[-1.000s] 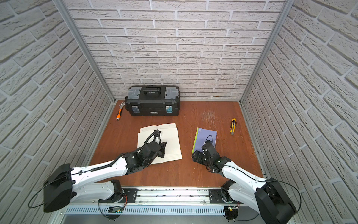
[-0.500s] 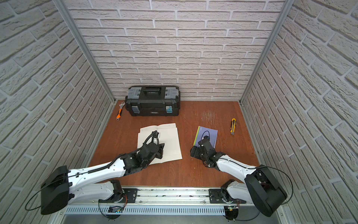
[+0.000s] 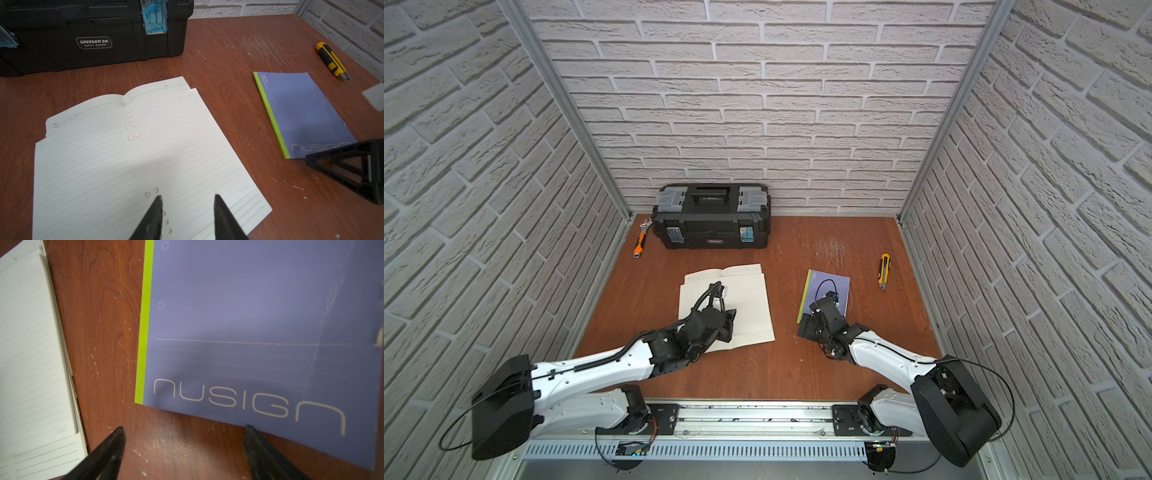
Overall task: Close the notebook
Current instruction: Adjust the notebook at the center of the board.
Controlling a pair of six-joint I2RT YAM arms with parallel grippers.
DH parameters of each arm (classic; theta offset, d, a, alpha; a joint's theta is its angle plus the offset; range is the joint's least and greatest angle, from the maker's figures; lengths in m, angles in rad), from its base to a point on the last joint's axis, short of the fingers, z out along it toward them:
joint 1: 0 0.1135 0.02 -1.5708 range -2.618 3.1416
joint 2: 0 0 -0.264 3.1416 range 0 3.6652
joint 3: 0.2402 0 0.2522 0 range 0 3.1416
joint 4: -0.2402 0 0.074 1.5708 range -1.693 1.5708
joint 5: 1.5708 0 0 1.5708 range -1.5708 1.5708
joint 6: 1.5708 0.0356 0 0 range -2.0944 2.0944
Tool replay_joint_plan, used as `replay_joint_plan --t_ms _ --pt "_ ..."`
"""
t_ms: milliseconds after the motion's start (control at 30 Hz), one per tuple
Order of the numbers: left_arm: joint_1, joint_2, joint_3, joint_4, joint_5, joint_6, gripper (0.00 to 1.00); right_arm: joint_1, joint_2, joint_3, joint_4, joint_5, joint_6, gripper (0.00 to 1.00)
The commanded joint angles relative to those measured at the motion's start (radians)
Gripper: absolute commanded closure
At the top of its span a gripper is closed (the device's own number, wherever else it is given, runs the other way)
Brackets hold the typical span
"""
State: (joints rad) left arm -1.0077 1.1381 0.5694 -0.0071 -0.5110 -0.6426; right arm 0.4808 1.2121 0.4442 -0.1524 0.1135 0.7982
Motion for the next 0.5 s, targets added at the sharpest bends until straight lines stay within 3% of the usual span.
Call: replay_joint_plan --t_ms 0,233,467 --pt "0.01 0.002 -0.011 0.033 -0.009 -0.013 0.59 -0.013 0.018 0.007 0.002 0.014 -0.016 0.11" --pt "0.009 -0.02 -0.006 0.013 -0.001 -0.007 0.58 -0.018 0.001 0.026 -0.013 0.003 -0.063 0.11" --pt "0.033 -0.113 -0.001 -0.051 0.03 -0.024 0.57 -0.011 -0.194 0.064 -0.154 -0.008 -0.103 0.11"
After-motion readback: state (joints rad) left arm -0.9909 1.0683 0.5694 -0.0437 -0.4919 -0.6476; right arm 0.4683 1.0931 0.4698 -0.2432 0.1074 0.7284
